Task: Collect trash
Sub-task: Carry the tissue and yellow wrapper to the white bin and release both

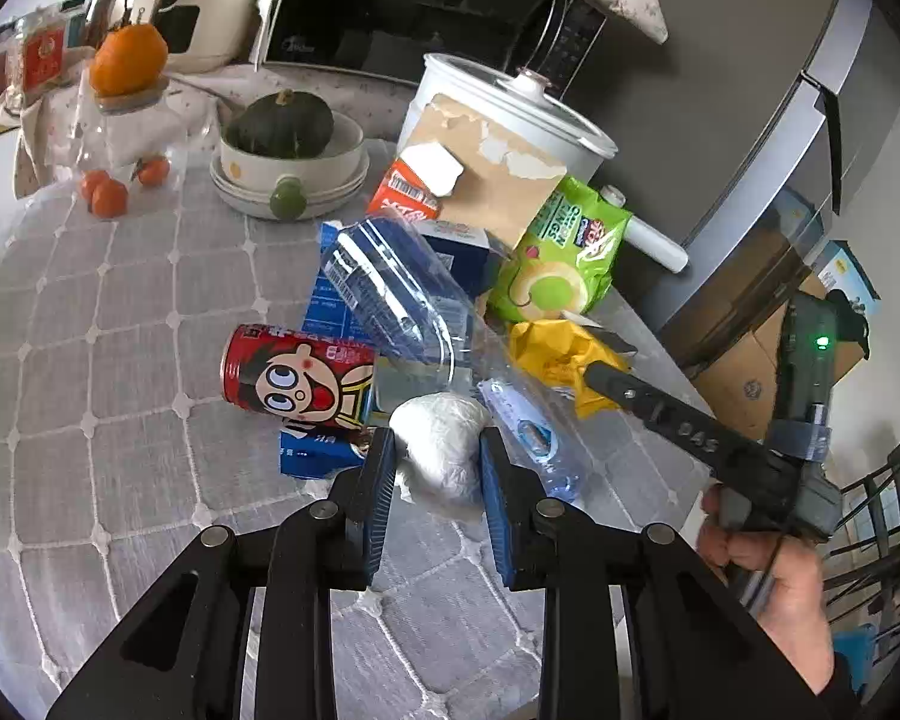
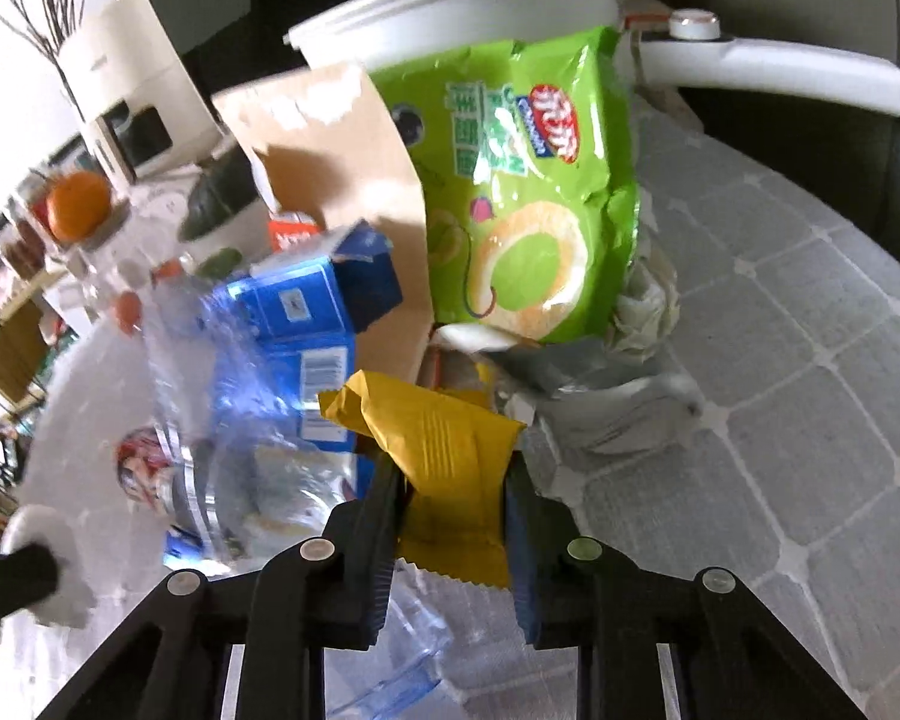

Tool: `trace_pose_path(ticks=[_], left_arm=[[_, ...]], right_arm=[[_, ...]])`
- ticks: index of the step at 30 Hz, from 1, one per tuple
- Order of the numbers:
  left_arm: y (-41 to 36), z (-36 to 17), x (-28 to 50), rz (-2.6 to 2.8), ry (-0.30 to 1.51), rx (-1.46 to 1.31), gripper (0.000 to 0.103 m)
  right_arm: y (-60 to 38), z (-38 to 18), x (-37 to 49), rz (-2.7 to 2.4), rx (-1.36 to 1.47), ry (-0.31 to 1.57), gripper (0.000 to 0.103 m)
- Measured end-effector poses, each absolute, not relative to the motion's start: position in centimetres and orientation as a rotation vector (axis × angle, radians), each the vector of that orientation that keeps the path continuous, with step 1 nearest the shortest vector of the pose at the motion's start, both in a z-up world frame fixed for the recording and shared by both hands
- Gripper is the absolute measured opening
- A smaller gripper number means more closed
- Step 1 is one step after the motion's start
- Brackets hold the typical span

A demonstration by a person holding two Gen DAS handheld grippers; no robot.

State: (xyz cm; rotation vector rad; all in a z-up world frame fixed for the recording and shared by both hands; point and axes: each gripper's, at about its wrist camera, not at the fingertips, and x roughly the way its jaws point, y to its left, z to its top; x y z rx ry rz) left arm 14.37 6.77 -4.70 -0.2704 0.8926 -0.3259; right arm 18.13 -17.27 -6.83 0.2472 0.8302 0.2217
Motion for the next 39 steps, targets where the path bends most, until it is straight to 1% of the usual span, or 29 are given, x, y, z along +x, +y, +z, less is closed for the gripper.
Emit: trace_pose_path(ticks=[17, 27, 33, 39], left_arm=[[4.0, -2.2, 11.9, -0.397, 0.833, -0.254, 0.03], [-1.6, -2.2, 9.9, -0.526, 0.848, -0.181, 0.03], [-6.2, -2.8, 8.4, -0.628, 0.877, -0.142, 0.03], [-12.3, -4.2, 6.5, -0.732, 0.91, -0.054, 0.03]], right_arm=[[-21.3, -1.0, 11.2, 0.27, 0.332, 0.764, 0.028], [-25.7, 1.5, 5.7, 0.17, 0.297, 0.745, 0.028], [-29.7, 0.9, 2.3, 0.052, 0.278, 0.797, 0.028], [-33.7, -1.3, -0.3, -0.057, 0.332, 0.903, 0.028]])
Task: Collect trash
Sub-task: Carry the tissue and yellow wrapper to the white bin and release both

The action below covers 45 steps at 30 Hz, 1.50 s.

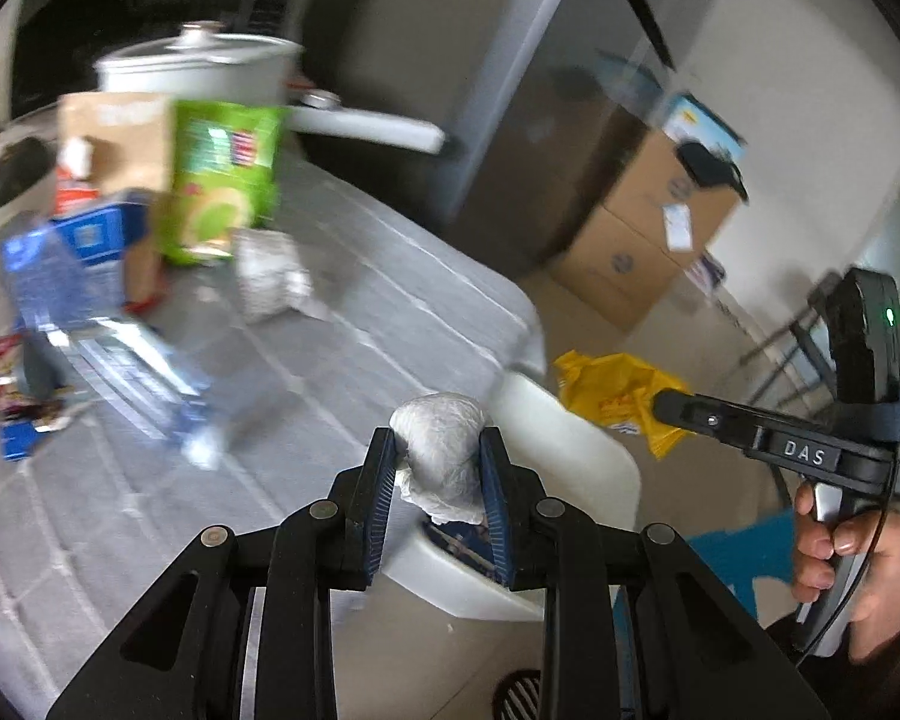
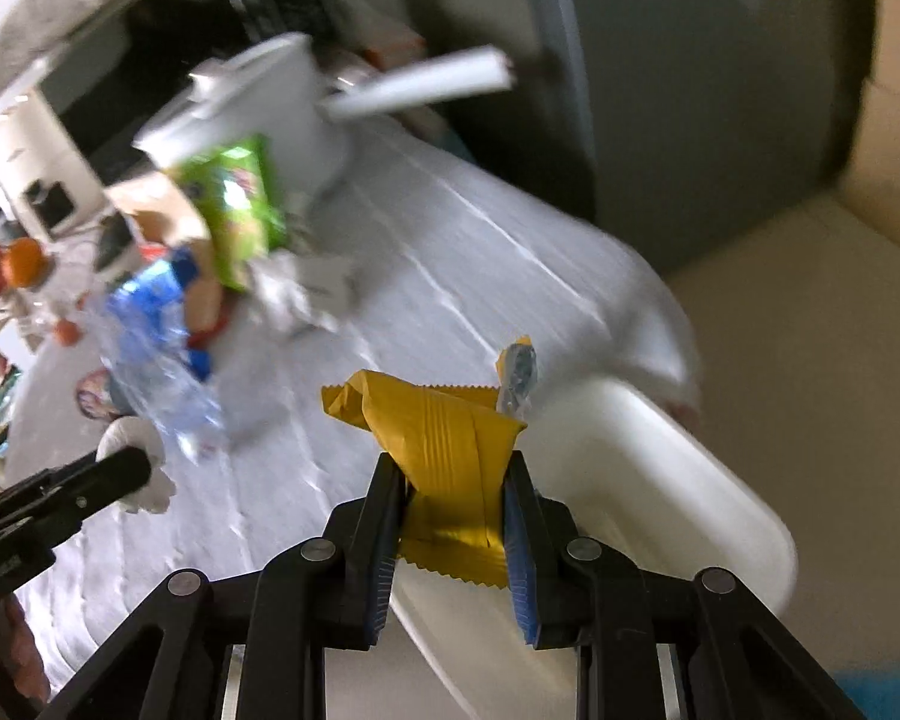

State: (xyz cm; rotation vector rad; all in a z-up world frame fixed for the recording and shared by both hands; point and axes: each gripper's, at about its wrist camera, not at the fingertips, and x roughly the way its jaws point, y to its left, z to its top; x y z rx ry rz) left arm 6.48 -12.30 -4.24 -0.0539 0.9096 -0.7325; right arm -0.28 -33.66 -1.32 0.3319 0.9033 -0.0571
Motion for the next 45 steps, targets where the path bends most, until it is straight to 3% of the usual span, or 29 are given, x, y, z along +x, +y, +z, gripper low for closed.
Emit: trace_pose_path(ticks=[12, 19, 21, 22, 23, 25, 32, 41, 43, 45], left_arm=[[-22.2, -10.6, 4.5, -0.832, 0.985, 0.176, 0.03], [-23.8, -11.9, 4.4, -0.827, 0.997, 0.229, 0.031], [-23.9, -12.2, 4.7, -0.82, 1.01, 0.225, 0.035], [-23.9, -12.3, 4.8, -0.813, 1.023, 0.222, 0.047], [-23.8, -12.5, 5.0, -0.799, 1.039, 0.215, 0.068], [-23.4, -12.7, 5.3, -0.765, 1.05, 0.2, 0.089], [-21.5, -11.4, 6.0, -0.743, 1.057, 0.121, 0.101], [-19.0, -10.5, 6.3, -0.707, 1.051, 0.12, 0.103], [-18.2, -10.2, 6.3, -0.698, 1.048, 0.115, 0.103], [-17.2, -9.9, 6.5, -0.685, 1.043, 0.105, 0.103]], right_arm=[[-38.2, -4.9, -3.6, -0.175, 0.372, 1.044, 0.029], [-39.9, -5.7, -4.4, -0.205, 0.394, 1.07, 0.029], [-40.1, -5.8, -4.5, -0.208, 0.395, 1.073, 0.029], [-40.2, -5.9, -4.6, -0.209, 0.395, 1.077, 0.029], [-40.2, -6.0, -4.6, -0.209, 0.396, 1.08, 0.029], [-40.3, -6.1, -4.6, -0.21, 0.396, 1.086, 0.029], [-40.4, -6.6, -4.4, -0.217, 0.399, 1.106, 0.029], [-39.6, -7.3, -3.7, -0.205, 0.387, 1.141, 0.032], [-39.5, -7.1, -3.5, -0.209, 0.38, 1.137, 0.04], [-39.4, -7.0, -3.5, -0.208, 0.386, 1.129, 0.061]])
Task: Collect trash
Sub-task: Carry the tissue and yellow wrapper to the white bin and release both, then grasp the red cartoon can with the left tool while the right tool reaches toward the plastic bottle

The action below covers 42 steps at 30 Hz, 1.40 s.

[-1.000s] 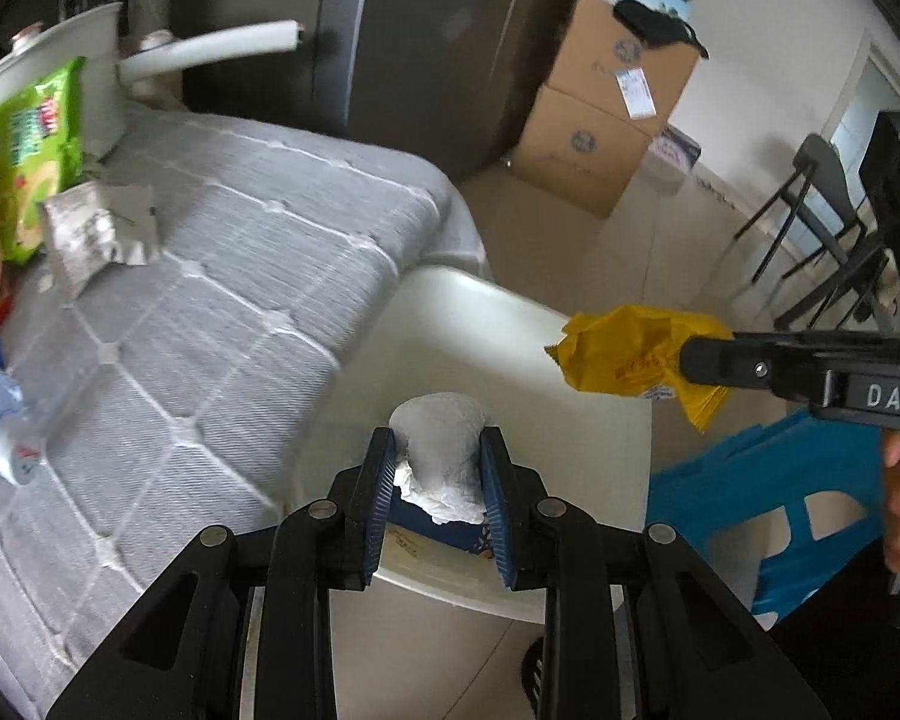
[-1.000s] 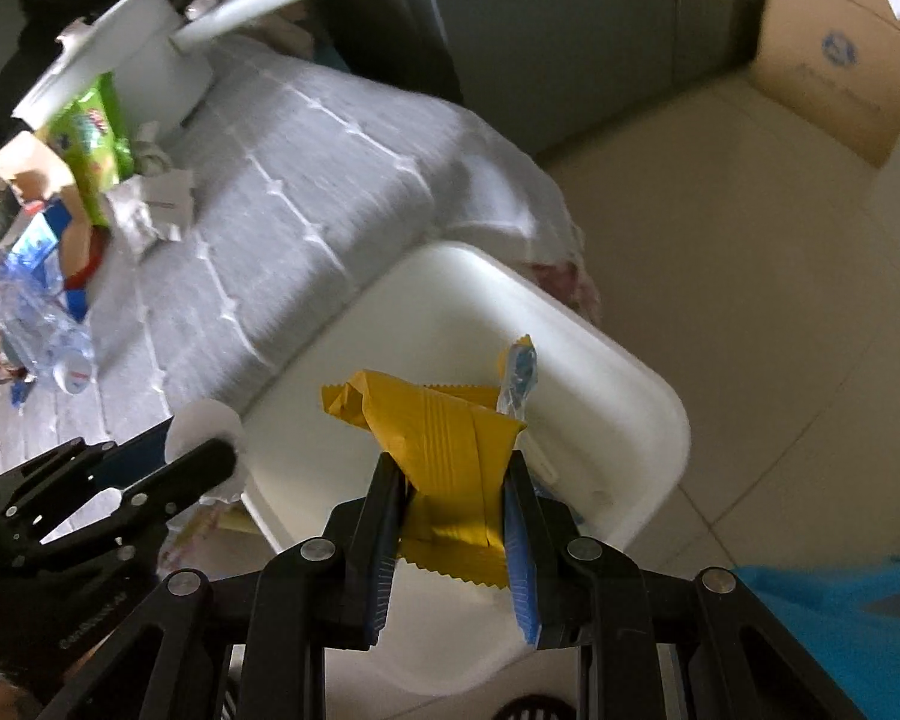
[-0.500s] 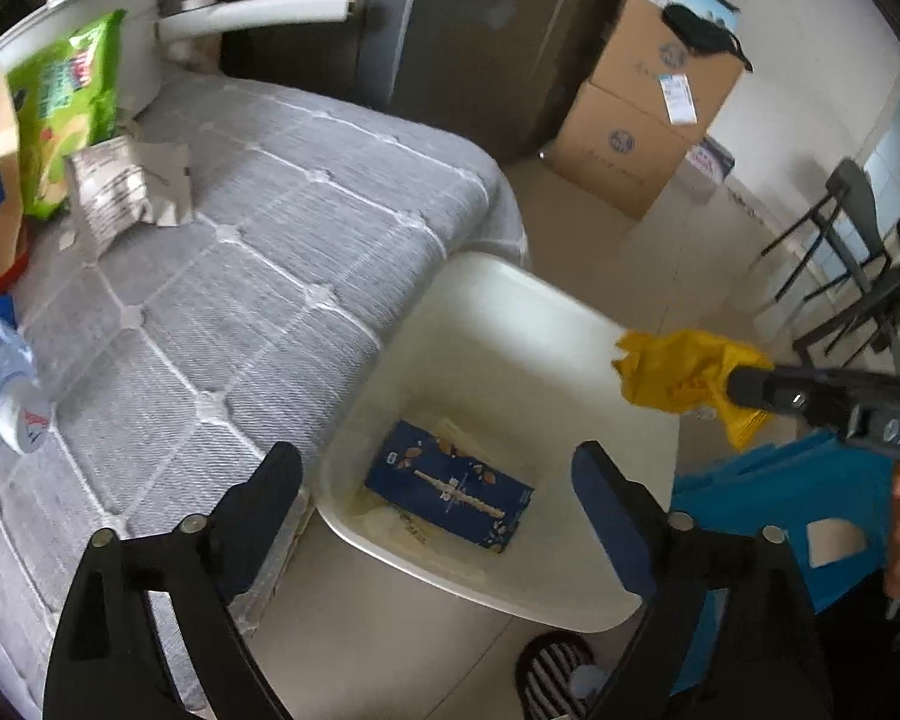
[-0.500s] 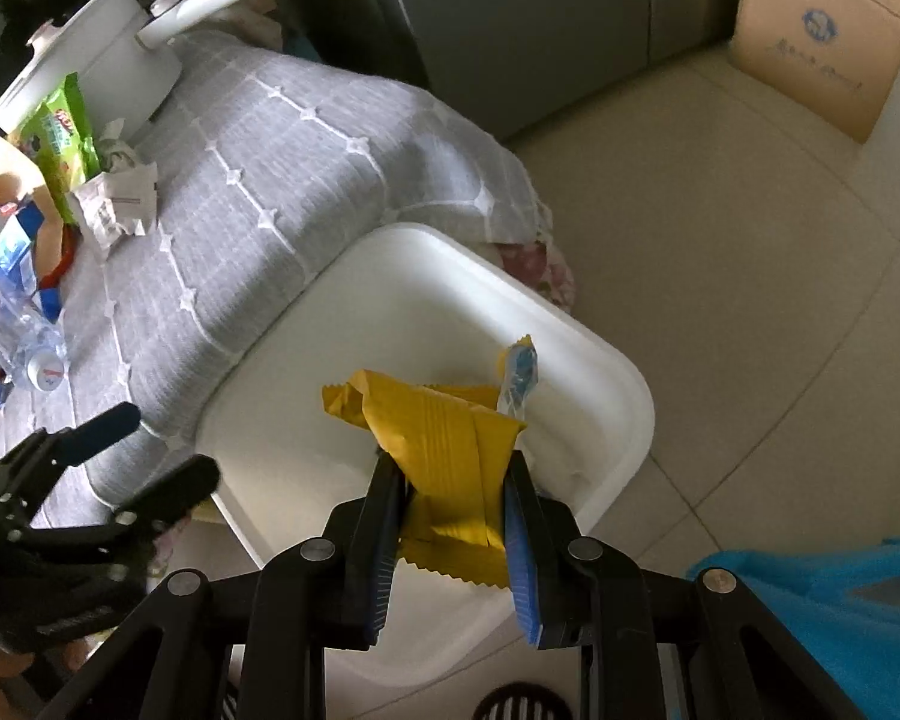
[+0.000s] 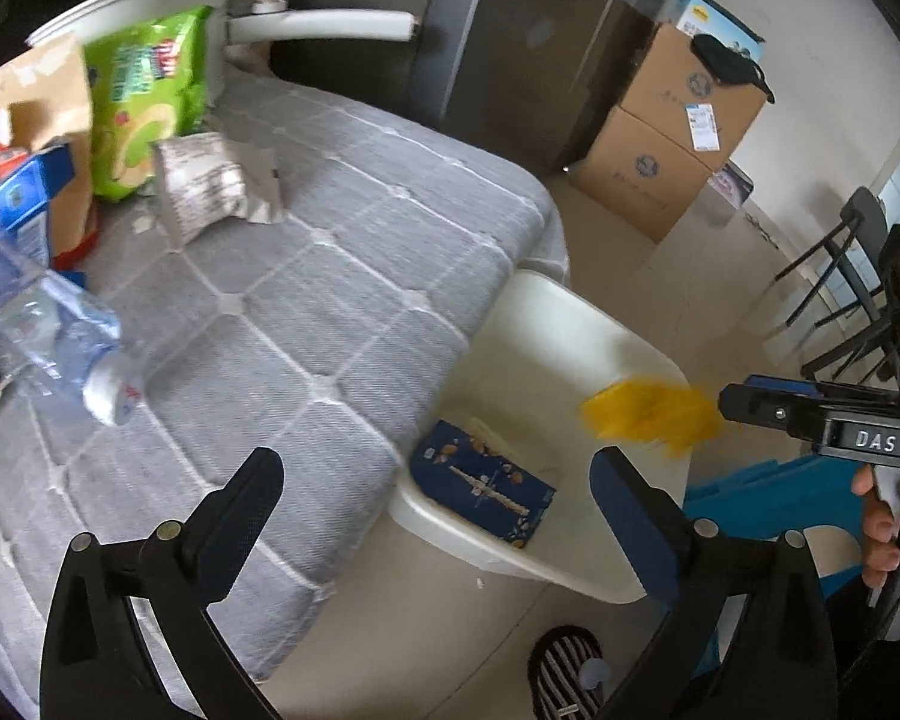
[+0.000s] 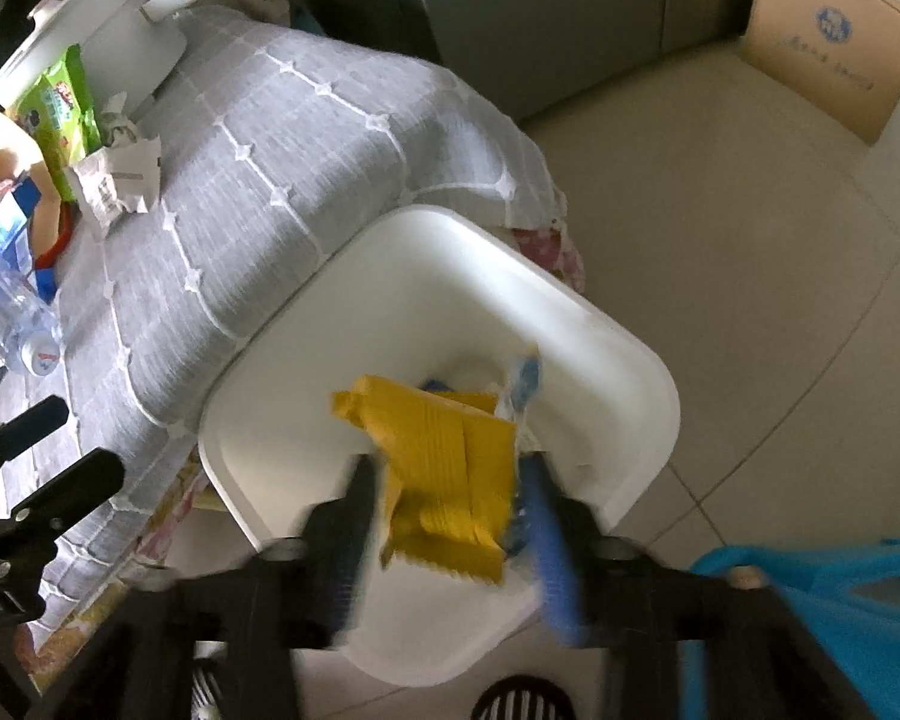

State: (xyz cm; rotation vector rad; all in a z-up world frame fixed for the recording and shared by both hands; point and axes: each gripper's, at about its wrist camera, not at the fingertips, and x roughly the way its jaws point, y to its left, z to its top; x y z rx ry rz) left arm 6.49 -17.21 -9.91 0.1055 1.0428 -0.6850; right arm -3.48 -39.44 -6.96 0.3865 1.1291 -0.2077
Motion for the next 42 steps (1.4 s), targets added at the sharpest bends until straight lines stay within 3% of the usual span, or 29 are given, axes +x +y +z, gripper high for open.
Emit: trace_pose_path(ticks=[12, 28, 35, 38, 42], left_arm=[[-10.0, -6.9, 7.8, -0.585, 0.962, 0.045, 0.103], [3.6, -7.1, 11.2, -0.305, 0.94, -0.046, 0.103], [6.2, -8.4, 14.5, -0.22, 0.978, 0.086, 0.103], [5.9, -9.0, 16.6, -0.256, 0.997, 0.222, 0.103], [4.7, -8.2, 18.6, -0.302, 0.894, 0.501, 0.103]], right_arm=[[-36.7, -4.9, -2.0, -0.195, 0.295, 1.07, 0.078], [-26.2, -5.5, 5.6, -0.033, 0.175, 1.036, 0.085], [-21.1, -6.9, 8.9, 0.055, 0.09, 1.042, 0.085], [-19.9, -7.1, 10.0, 0.071, 0.062, 1.025, 0.085], [-20.0, -7.2, 10.9, 0.073, 0.063, 1.022, 0.085]])
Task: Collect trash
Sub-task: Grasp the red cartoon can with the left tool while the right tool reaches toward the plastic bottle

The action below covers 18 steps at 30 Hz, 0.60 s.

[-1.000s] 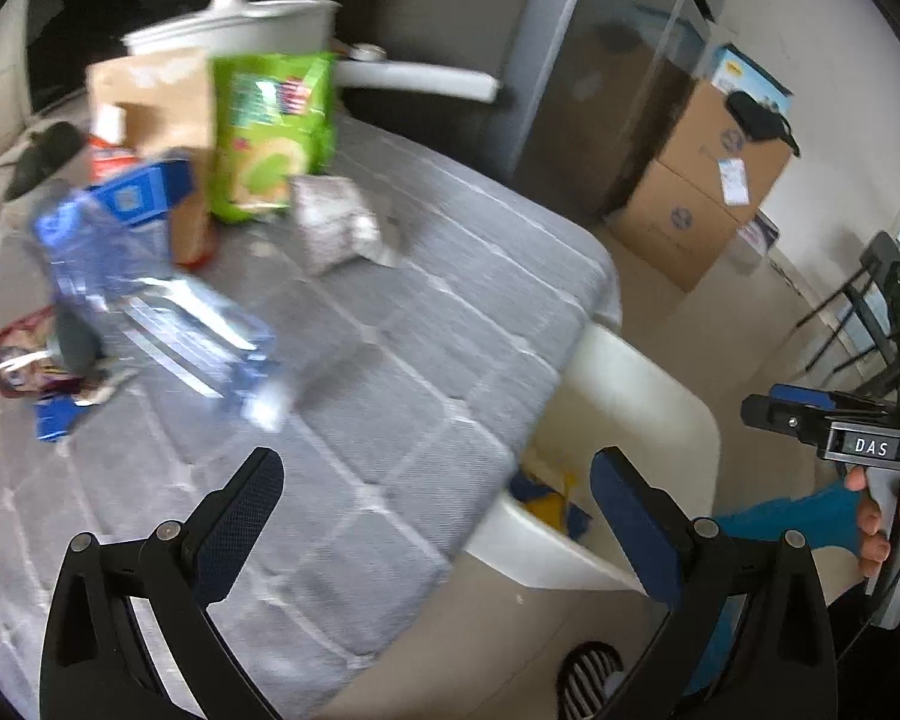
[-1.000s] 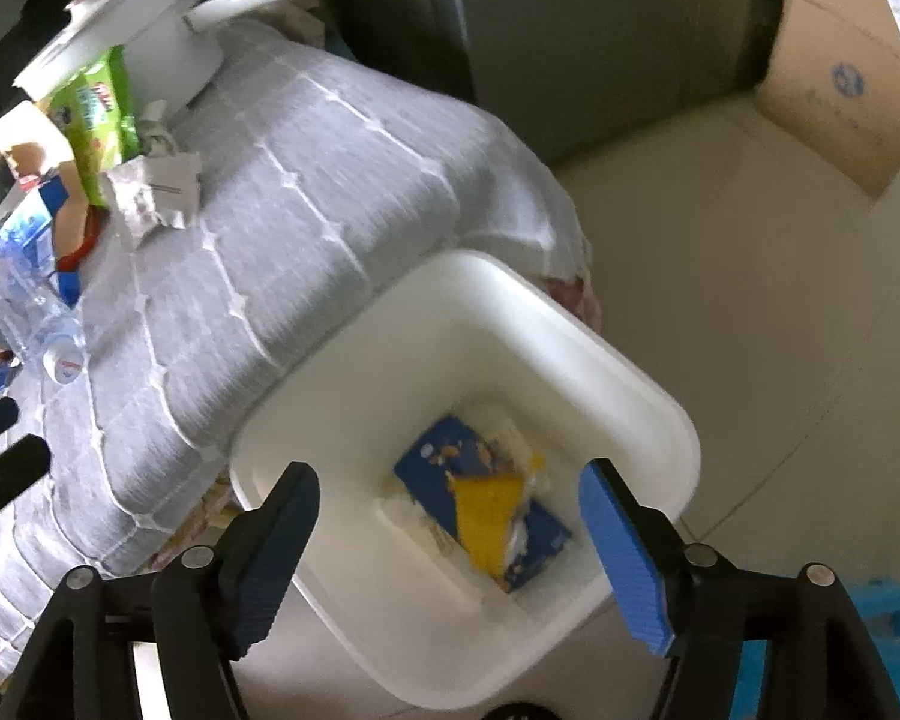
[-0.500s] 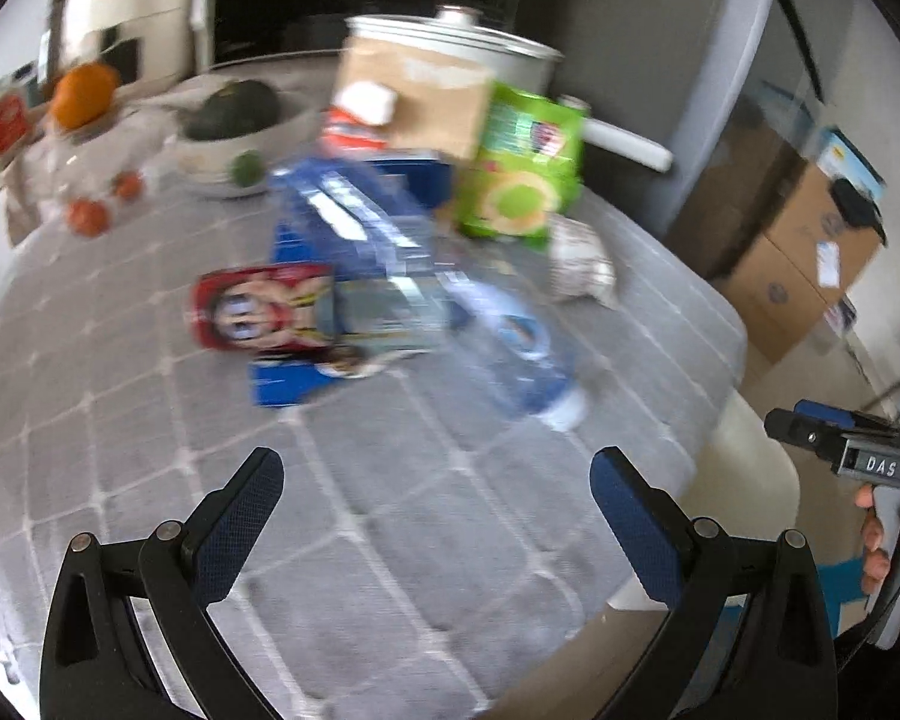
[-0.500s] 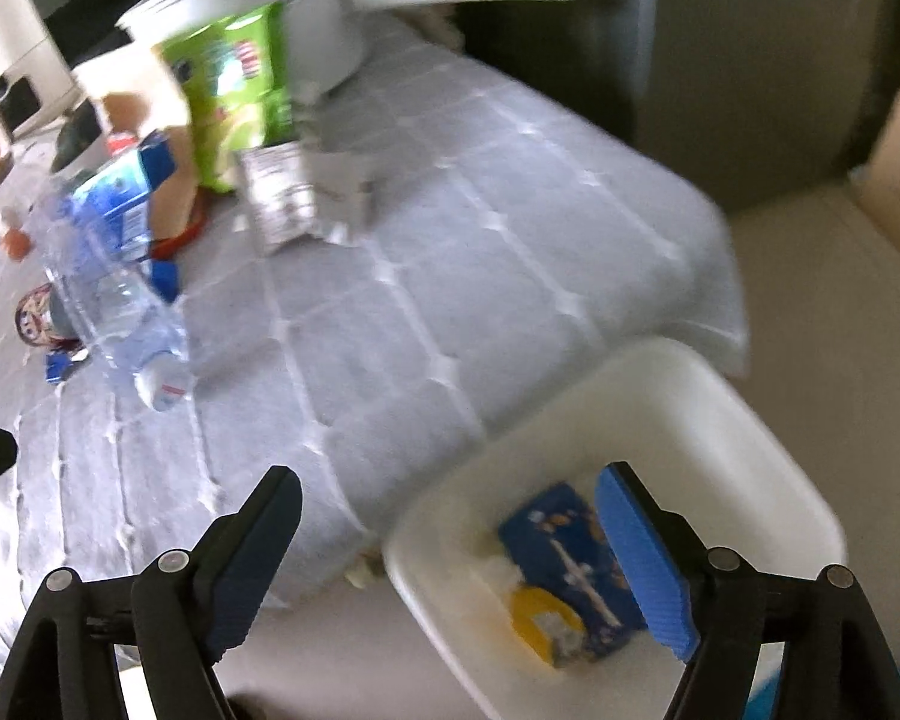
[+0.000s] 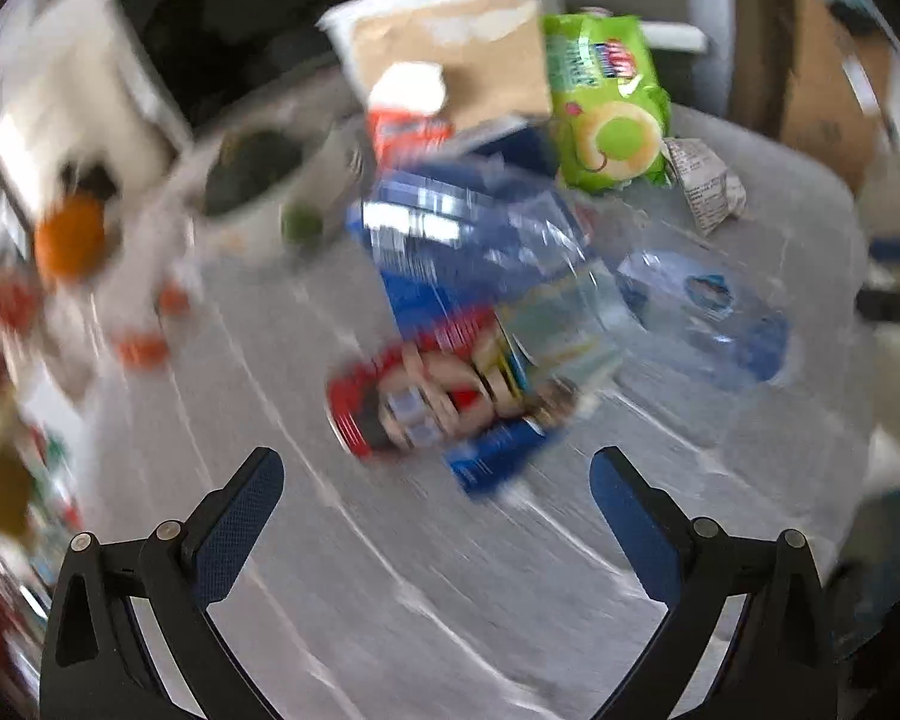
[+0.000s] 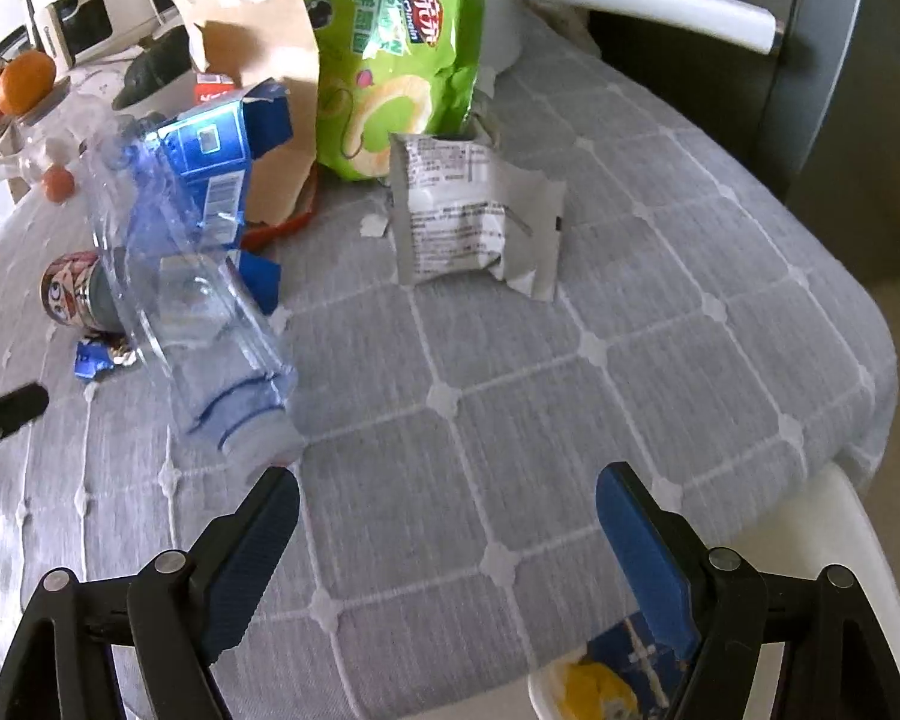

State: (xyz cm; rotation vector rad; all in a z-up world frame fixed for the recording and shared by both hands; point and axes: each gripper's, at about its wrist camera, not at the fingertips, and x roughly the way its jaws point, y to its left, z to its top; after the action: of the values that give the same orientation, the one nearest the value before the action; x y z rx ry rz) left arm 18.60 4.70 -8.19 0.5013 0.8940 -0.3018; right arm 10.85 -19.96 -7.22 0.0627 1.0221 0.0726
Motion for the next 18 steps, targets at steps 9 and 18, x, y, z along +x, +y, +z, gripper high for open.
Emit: trace_pose_path(ticks=[9, 18], left_arm=[[3.9, -8.3, 24.0, -0.607, 0.97, 0.564, 0.103], [2.8, -11.7, 25.2, -0.651, 1.13, 0.655, 0.101]], right_arm=[[-23.6, -8.5, 12.6, 0.044, 0.207, 1.063, 0.085], [-26.1, -9.6, 13.7, 0.02, 0.359, 1.104, 0.085]])
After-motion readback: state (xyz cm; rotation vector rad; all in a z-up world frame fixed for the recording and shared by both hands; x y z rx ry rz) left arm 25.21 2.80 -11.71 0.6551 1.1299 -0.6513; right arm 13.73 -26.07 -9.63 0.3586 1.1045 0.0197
